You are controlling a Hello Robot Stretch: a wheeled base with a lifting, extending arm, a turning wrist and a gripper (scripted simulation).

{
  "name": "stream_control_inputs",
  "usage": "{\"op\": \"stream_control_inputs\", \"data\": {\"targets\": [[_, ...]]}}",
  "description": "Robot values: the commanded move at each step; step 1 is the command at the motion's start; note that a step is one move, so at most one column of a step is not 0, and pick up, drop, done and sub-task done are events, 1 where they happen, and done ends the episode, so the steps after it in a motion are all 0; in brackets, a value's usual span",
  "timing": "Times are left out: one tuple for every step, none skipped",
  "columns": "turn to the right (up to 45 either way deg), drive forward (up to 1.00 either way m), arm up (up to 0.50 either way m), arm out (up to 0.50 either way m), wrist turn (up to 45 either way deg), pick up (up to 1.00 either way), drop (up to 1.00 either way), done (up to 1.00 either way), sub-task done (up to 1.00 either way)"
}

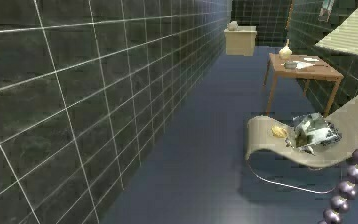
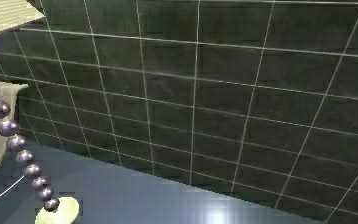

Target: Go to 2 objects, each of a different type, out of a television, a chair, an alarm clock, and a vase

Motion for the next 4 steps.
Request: {"op": "stream_control_inputs", "data": {"targets": [[0.0,0.85,0.00,0.00,0.0,0.00,0.00,0.00,0.00],[15.0,0.00,0.00,0.00,0.0,0.00,0.00,0.00,0.00],[0.0,1.00,0.00,0.00,0.0,0.00,0.00,0.00,0.00],[3.0,0.00,0.00,0.00,0.0,0.00,0.00,0.00,0.00]]}}
